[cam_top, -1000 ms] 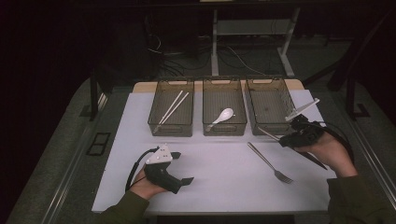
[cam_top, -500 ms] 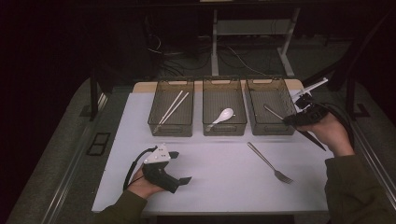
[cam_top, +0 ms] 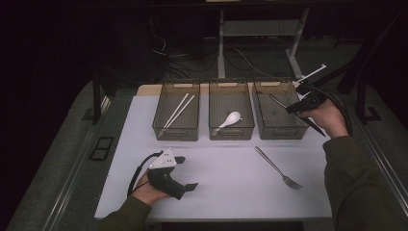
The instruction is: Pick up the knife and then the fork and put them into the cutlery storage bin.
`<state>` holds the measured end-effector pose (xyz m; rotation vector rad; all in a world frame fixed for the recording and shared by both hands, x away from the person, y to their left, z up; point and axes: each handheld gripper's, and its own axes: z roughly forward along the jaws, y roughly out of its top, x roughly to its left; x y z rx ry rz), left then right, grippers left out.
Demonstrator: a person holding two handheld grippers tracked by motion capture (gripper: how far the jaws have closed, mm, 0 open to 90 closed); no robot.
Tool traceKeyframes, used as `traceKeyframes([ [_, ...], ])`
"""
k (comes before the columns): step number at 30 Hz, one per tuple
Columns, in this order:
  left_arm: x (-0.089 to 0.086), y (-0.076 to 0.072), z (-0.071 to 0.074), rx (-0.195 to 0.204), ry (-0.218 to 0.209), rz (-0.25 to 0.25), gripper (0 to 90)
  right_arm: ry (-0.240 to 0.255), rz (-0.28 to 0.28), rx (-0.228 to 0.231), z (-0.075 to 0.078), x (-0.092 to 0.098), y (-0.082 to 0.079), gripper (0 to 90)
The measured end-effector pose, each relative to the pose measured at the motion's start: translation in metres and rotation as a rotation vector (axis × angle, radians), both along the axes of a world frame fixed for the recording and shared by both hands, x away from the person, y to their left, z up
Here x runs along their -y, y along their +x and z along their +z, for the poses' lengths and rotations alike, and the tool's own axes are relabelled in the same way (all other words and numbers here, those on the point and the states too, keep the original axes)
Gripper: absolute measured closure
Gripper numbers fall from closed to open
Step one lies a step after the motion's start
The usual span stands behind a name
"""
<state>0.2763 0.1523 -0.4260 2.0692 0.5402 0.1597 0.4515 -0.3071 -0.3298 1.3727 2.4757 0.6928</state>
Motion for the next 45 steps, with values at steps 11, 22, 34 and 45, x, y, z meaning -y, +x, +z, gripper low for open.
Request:
traceKeyframes([
  [11, 0.000, -0.001, 0.002, 0.000, -0.021, -0.002, 0.0, -0.002, -0.041, -0.046, -0.025, -0.009, 0.043, 79.1],
  [22, -0.001, -0.001, 0.003, -0.001, -0.027, -0.009, 0.0, -0.011, -0.074, -0.062, -0.035, -0.024, 0.076, 79.2],
  [34, 0.001, -0.002, 0.003, 0.002, -0.026, -0.013, 0.0, -0.053, -0.075, -0.096, -0.051, -0.035, 0.078, 81.6],
  [45, 0.000, -0.002, 0.003, 0.002, -0.034, -0.011, 0.0, 0.019, -0.069, -0.047, -0.039, -0.032, 0.072, 77.5],
])
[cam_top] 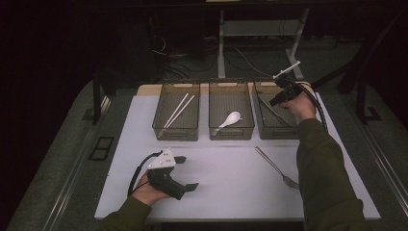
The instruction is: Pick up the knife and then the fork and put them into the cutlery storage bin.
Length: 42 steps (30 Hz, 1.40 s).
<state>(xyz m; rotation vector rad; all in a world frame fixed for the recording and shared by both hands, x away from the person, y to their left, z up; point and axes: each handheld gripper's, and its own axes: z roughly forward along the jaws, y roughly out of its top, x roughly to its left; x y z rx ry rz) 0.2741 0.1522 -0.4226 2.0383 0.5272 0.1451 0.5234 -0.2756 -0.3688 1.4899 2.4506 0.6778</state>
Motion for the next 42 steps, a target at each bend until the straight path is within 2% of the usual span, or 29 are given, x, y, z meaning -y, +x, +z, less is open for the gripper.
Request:
traceKeyframes([
  [4, 0.000, 0.000, 0.000, -0.001, 0.000, 0.000, 0.0, 0.032, 0.000, 0.022, 0.009, 0.008, -0.008, 71.1],
  [8, 0.000, 0.000, 0.000, 0.000, 0.001, 0.003, 0.0, 0.091, -0.006, 0.045, 0.015, 0.020, -0.017, 62.2],
  [11, 0.000, 0.000, 0.000, -0.003, 0.005, 0.002, 0.0, 0.118, 0.007, 0.083, 0.020, 0.026, -0.027, 55.4],
  [15, 0.000, 0.001, -0.001, -0.001, 0.010, -0.001, 0.0, 0.142, 0.030, 0.126, 0.026, 0.031, -0.043, 47.1],
  [18, 0.001, 0.001, -0.001, -0.004, 0.012, 0.000, 0.0, 0.161, 0.038, 0.140, 0.030, 0.035, -0.057, 44.2],
  [24, 0.000, 0.001, -0.002, -0.008, 0.015, 0.002, 0.0, 0.182, 0.059, 0.198, 0.035, 0.040, -0.085, 38.3],
  [28, -0.001, 0.002, -0.002, -0.009, 0.012, 0.004, 0.0, 0.175, 0.085, 0.212, 0.033, 0.038, -0.103, 36.0],
  [32, -0.004, 0.003, -0.004, -0.008, 0.015, 0.005, 0.0, 0.191, 0.101, 0.232, 0.028, 0.036, -0.122, 35.3],
  [36, -0.007, 0.003, -0.003, -0.001, 0.006, 0.017, 0.0, 0.171, 0.139, 0.220, 0.018, 0.029, -0.138, 33.9],
  [42, -0.010, 0.000, -0.004, -0.006, -0.005, 0.031, 0.0, 0.163, 0.167, 0.211, 0.007, 0.023, -0.158, 33.7],
])
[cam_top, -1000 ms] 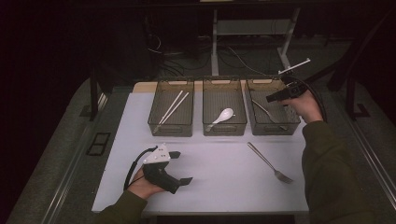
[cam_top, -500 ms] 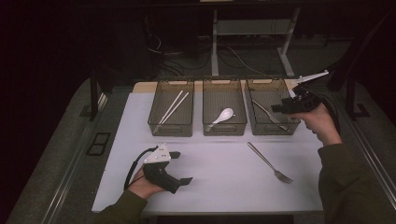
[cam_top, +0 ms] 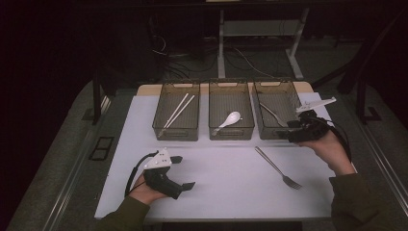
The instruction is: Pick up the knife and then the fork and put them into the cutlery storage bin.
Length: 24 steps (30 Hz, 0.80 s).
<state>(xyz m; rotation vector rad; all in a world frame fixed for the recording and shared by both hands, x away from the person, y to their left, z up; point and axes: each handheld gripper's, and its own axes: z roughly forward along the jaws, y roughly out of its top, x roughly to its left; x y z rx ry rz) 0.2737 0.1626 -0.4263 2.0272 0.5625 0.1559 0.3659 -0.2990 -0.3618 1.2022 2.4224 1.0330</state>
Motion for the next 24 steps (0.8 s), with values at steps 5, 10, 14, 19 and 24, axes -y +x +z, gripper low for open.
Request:
traceKeyframes([
  [5, 0.000, -0.001, 0.000, 0.005, 0.001, 0.001, 0.0, -0.017, 0.017, -0.019, -0.006, -0.002, -0.012, 33.7],
  [10, 0.000, -0.001, 0.000, 0.013, -0.004, 0.007, 0.0, -0.024, 0.026, -0.041, -0.012, -0.004, -0.021, 34.7],
  [14, -0.001, 0.000, 0.000, 0.013, 0.000, 0.013, 0.0, -0.047, 0.039, -0.066, -0.018, -0.008, -0.028, 36.0],
  [19, 0.000, 0.000, -0.001, 0.011, 0.005, 0.010, 0.0, -0.093, 0.037, -0.100, -0.025, -0.011, -0.035, 40.1],
  [24, 0.000, 0.000, -0.001, 0.009, 0.005, 0.007, 0.0, -0.124, 0.061, -0.148, -0.032, -0.015, -0.042, 47.3],
])
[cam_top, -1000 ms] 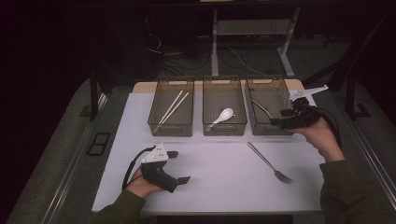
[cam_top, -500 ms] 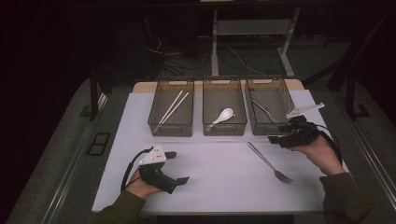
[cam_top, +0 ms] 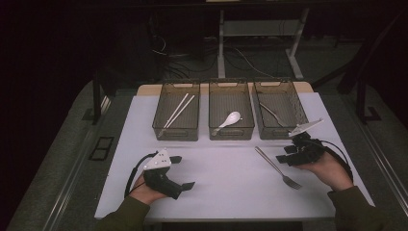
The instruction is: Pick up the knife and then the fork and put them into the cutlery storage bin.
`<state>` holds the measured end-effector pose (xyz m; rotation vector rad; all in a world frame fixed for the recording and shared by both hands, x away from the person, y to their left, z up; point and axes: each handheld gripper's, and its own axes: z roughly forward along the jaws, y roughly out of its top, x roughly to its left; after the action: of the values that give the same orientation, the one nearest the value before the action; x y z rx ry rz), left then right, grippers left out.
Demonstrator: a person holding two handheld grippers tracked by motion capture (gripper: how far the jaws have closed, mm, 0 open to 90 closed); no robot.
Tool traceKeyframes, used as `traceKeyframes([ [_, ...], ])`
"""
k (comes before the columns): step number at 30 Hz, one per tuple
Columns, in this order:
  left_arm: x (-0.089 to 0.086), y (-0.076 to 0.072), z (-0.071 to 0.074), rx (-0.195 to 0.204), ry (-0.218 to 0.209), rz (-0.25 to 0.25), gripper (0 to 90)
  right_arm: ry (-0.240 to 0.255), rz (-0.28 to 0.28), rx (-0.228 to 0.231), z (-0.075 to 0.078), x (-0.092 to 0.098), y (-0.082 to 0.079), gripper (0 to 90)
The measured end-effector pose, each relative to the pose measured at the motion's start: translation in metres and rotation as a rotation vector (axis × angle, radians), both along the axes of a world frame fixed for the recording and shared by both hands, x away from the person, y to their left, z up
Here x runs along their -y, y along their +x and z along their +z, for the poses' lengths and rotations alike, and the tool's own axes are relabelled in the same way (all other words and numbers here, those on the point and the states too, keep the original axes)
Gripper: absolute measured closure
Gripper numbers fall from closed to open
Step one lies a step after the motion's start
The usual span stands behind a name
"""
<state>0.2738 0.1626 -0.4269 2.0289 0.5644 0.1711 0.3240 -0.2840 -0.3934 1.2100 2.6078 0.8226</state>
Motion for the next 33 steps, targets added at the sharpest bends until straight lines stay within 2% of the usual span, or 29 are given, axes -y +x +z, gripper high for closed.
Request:
traceKeyframes([
  [6, 0.001, 0.000, 0.000, 0.000, 0.001, -0.002, 0.0, -0.049, 0.021, -0.043, -0.011, -0.006, -0.007, 56.3],
  [17, 0.002, 0.000, 0.000, -0.005, 0.002, -0.009, 0.0, -0.102, 0.058, -0.123, -0.026, -0.019, -0.009, 74.9],
  [22, 0.002, 0.000, -0.001, -0.005, 0.005, -0.012, 0.0, -0.137, 0.063, -0.116, -0.030, -0.023, -0.010, 79.0],
  [28, 0.003, 0.000, -0.002, -0.012, 0.013, -0.019, 0.0, -0.181, 0.072, -0.096, -0.032, -0.027, -0.012, 79.4],
  [33, 0.005, -0.001, -0.002, -0.013, 0.020, -0.025, 0.0, -0.185, 0.073, -0.116, -0.032, -0.027, -0.010, 80.7],
])
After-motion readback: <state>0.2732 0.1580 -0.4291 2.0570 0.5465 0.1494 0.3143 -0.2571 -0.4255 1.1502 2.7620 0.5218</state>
